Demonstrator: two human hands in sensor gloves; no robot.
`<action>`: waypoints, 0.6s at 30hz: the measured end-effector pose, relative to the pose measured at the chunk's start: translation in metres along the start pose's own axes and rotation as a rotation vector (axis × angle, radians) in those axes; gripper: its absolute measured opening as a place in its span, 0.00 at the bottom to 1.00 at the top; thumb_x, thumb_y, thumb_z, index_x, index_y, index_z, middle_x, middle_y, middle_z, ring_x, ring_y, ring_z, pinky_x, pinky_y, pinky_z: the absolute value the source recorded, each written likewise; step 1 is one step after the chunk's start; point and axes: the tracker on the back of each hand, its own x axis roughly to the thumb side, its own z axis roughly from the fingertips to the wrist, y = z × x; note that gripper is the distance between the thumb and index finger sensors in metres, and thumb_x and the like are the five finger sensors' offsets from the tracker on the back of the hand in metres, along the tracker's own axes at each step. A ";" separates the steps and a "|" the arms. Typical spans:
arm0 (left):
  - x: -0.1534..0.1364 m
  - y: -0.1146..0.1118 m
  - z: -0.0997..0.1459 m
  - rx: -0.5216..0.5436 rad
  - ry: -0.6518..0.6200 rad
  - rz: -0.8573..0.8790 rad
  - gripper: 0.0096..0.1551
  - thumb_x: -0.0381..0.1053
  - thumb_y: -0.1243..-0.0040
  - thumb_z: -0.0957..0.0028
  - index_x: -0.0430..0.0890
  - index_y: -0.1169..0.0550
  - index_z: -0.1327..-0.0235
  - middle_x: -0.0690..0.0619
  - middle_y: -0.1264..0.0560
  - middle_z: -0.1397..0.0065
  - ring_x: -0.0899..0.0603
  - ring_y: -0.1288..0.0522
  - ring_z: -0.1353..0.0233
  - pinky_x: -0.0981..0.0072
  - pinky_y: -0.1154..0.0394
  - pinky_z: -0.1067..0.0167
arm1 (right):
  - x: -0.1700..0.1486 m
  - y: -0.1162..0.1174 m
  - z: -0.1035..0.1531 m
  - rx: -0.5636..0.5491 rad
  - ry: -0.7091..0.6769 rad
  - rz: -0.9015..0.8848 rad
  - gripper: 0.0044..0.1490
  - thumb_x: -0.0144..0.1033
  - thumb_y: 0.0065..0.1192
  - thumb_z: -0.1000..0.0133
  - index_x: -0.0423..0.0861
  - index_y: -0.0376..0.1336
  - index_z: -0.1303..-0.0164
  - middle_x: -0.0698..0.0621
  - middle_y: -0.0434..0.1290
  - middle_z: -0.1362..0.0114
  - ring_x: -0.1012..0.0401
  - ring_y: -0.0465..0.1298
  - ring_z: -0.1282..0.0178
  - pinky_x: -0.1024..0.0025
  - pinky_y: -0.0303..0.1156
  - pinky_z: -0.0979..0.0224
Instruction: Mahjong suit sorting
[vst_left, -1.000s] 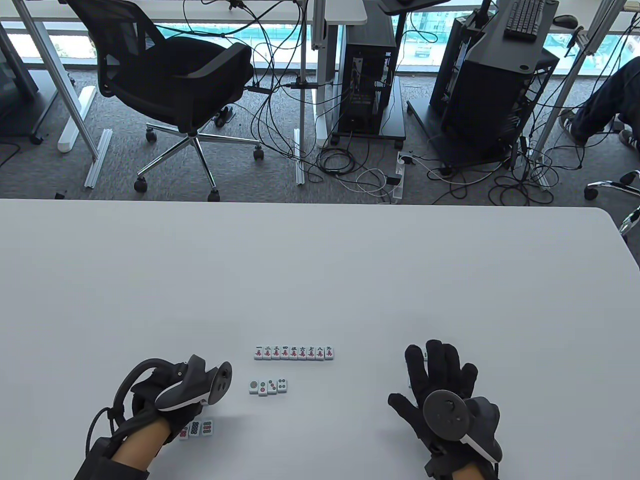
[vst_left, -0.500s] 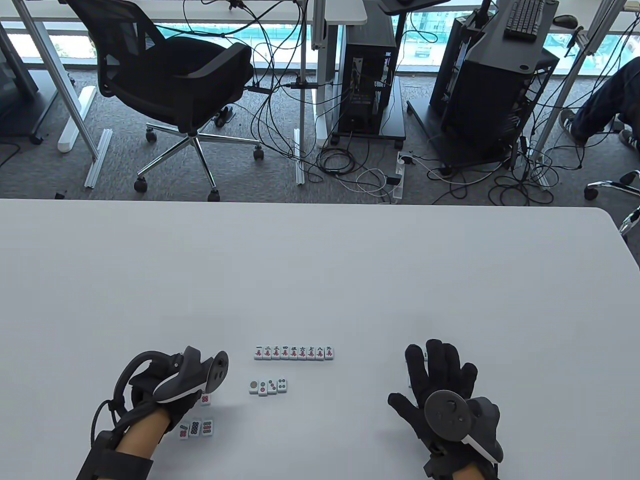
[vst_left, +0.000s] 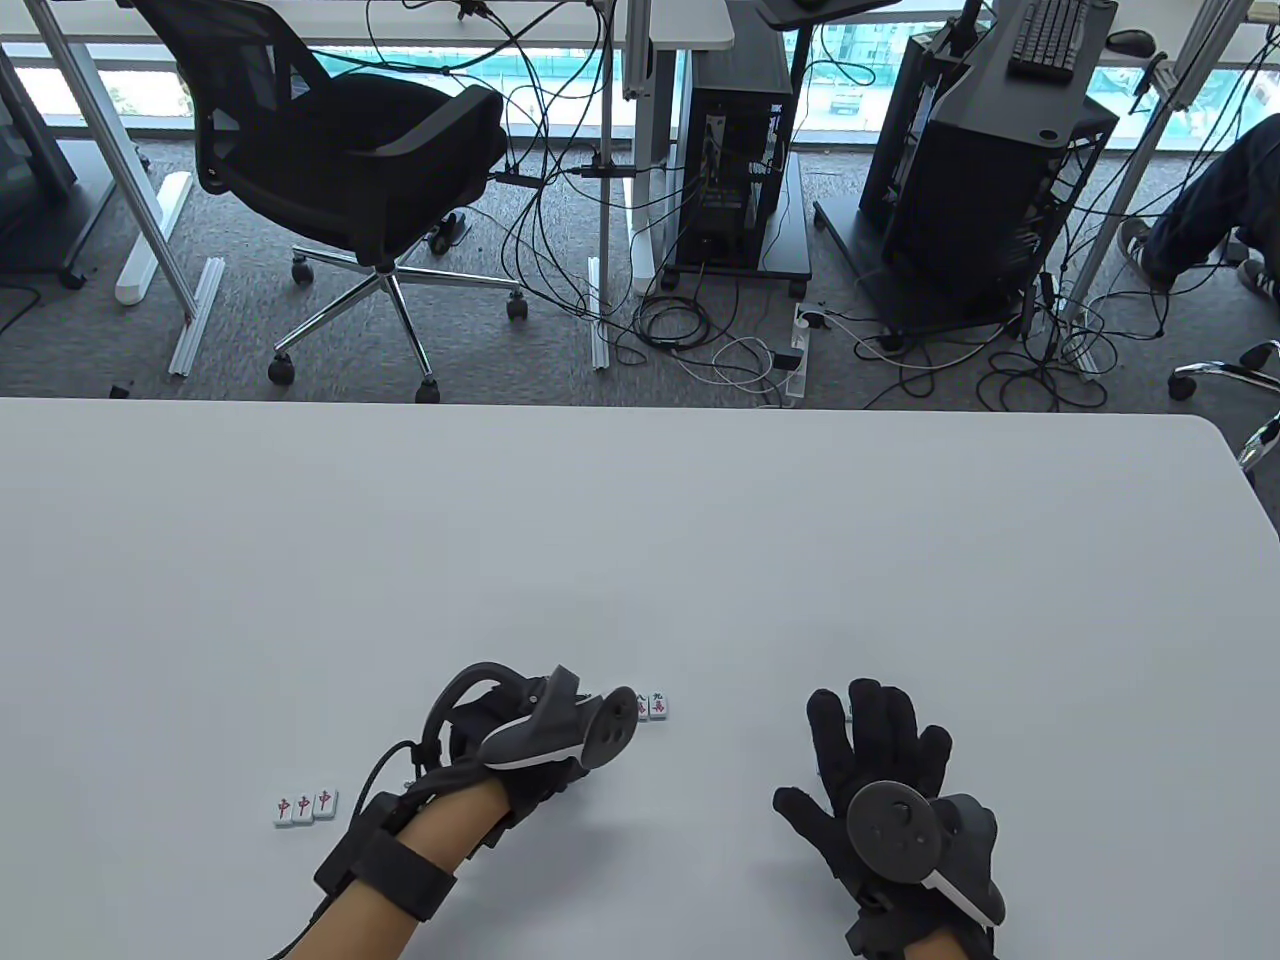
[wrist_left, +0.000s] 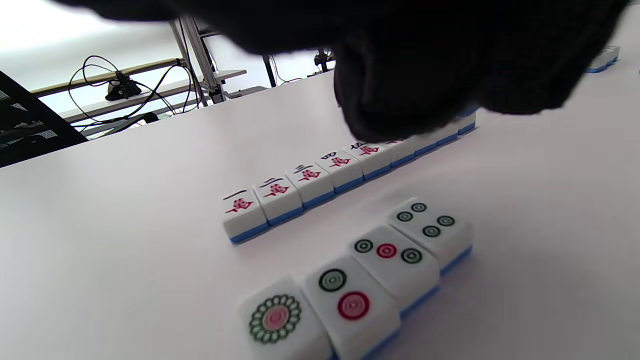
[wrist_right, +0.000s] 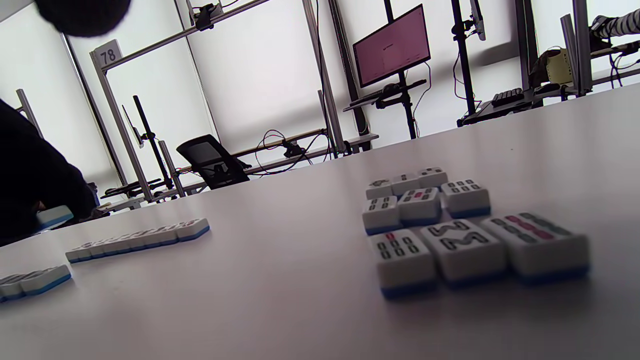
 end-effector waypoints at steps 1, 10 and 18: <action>0.003 -0.002 -0.002 -0.015 -0.003 -0.012 0.36 0.65 0.31 0.69 0.46 0.18 0.51 0.66 0.14 0.73 0.56 0.20 0.82 0.62 0.19 0.73 | 0.000 0.000 0.000 0.000 -0.001 -0.001 0.55 0.67 0.46 0.48 0.59 0.27 0.21 0.43 0.26 0.15 0.40 0.28 0.18 0.26 0.31 0.25; 0.016 -0.027 -0.012 -0.109 -0.019 -0.138 0.36 0.66 0.31 0.70 0.47 0.18 0.52 0.67 0.15 0.75 0.56 0.21 0.83 0.62 0.20 0.75 | 0.000 0.001 0.000 0.003 -0.003 -0.003 0.55 0.67 0.46 0.47 0.59 0.27 0.21 0.43 0.26 0.15 0.41 0.28 0.18 0.26 0.31 0.24; 0.008 -0.023 0.003 -0.063 -0.019 -0.163 0.39 0.67 0.32 0.71 0.50 0.20 0.46 0.66 0.14 0.71 0.56 0.19 0.80 0.62 0.20 0.71 | 0.000 0.001 0.000 0.006 -0.001 0.007 0.55 0.67 0.46 0.47 0.59 0.27 0.21 0.43 0.26 0.15 0.40 0.28 0.18 0.26 0.31 0.25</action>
